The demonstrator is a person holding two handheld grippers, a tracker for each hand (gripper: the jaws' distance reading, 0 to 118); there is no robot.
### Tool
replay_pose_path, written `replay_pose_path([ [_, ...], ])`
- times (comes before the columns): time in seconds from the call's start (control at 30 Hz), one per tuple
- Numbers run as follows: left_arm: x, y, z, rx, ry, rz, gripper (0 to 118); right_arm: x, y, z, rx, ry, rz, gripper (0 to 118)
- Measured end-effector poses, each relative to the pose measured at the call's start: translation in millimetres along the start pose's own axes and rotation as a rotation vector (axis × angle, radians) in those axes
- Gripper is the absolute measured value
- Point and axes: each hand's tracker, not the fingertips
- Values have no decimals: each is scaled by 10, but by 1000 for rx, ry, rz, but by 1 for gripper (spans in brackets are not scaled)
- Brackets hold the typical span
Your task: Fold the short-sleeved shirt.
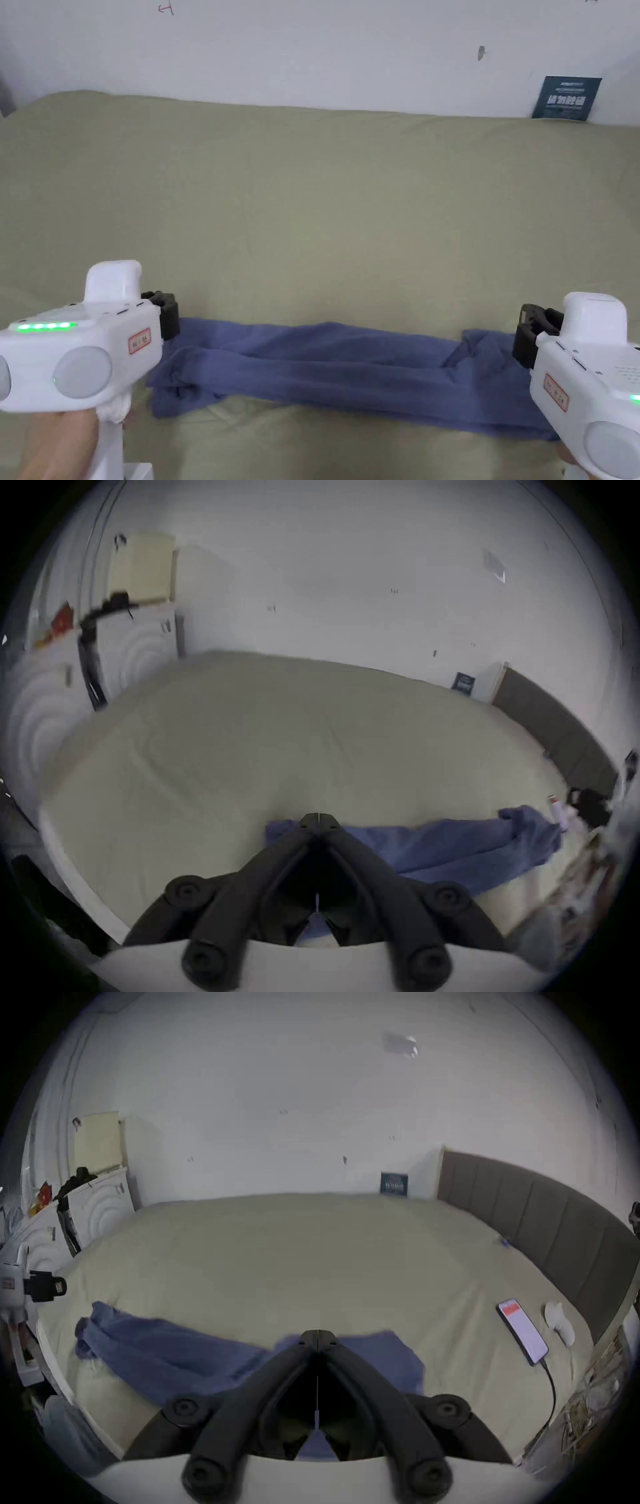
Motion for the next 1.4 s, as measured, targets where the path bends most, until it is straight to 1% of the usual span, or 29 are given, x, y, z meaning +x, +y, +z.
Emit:
replay_pose_path([
  [0.03, -131, 79, -55, -74, -79, 49, 0, -99, 12, -12, 29, 2, 12, 1],
  [0.07, -178, 143, -119, -138, -111, 98, 0, -170, 18, -25, 34, 7, 12, 1],
  [0.1, -309, 211, -242, -245, -200, 148, 0, -278, 38, -13, 42, 8, 25, 1],
  [0.13, -457, 248, -339, -277, -282, 207, 0, -356, 42, -16, 50, 14, 18, 1],
  [0.2, -729, 308, -598, -407, -364, 262, 0, -480, 29, -27, 67, 24, 18, 1],
  [0.23, -839, 296, -706, -441, -369, 291, 0, -535, 22, -29, 90, 6, 41, 1],
  [0.27, -863, 295, -716, -439, -333, 290, 0, -577, 11, -24, 104, 6, 49, 1],
  [0.3, -968, 301, -792, -479, -359, 276, 0, -621, 3, -18, 111, 2, 54, 1],
  [0.33, -1078, 295, -870, -509, -408, 301, 0, -662, -7, -14, 118, -4, 55, 1],
  [0.37, -1151, 294, -917, -531, -426, 319, 0, -678, -13, -17, 117, -1, 54, 1],
  [0.47, -1232, 273, -966, -571, -506, 333, 0, -751, -48, -24, 119, -10, 67, 1],
  [0.57, -1203, 241, -994, -585, -478, 312, 0, -782, -72, -71, 109, -13, 59, 1],
  [0.6, -1212, 211, -1013, -606, -493, 326, 4, -797, -76, -86, 103, -12, 59, 1],
  [0.63, -1222, 198, -1021, -624, -506, 325, 18, -801, -76, -107, 97, -13, 62, 1],
  [0.67, -1228, 226, -1029, -617, -505, 310, 50, -810, -62, -117, 93, -15, 63, 1],
  [0.7, -1235, 219, -1025, -604, -506, 298, 105, -817, -47, -115, 90, -14, 59, 1],
  [0.73, -1229, 189, -1046, -608, -518, 310, 118, -823, -48, -107, 97, -12, 47, 1],
  [0.77, -1220, 147, -1074, -618, -529, 315, 116, -828, -44, -111, 97, -9, 43, 1],
  [0.8, -1279, 167, -1136, -603, -581, 335, 113, -835, -39, -116, 91, -6, 39, 1],
  [0.83, -1285, 122, -1175, -627, -605, 401, 112, -837, -42, -115, 91, -5, 35, 1],
  [0.97, -1173, -49, -1329, -635, -626, 414, 111, -836, -39, -99, 93, -5, 37, 1],
  [1.07, -1067, -82, -1379, -641, -725, 502, 109, -813, -26, -54, 95, -6, 37, 1],
  [1.1, -992, -113, -1396, -656, -761, 488, 98, -799, -19, -44, 95, -7, 37, 1],
  [1.13, -886, -148, -1410, -652, -711, 465, 82, -785, -13, -33, 97, -9, 36, 1],
  [1.17, -835, -186, -1432, -655, -648, 430, 59, -769, -8, -19, 100, -12, 33, 1],
  [1.2, -836, -198, -1459, -654, -610, 427, 21, -746, -3, -3, 102, -12, 31, 1],
  [1.23, -831, -234, -1477, -649, -576, 465, 13, -727, 6, 10, 102, -19, 31, 1],
  [1.3, -859, -285, -1446, -638, -613, 483, 11, -673, 20, 38, 101, -18, 30, 1],
  [1.4, -906, -225, -1279, -622, -596, 480, 10, -598, 46, 86, 101, -24, 30, 1],
])
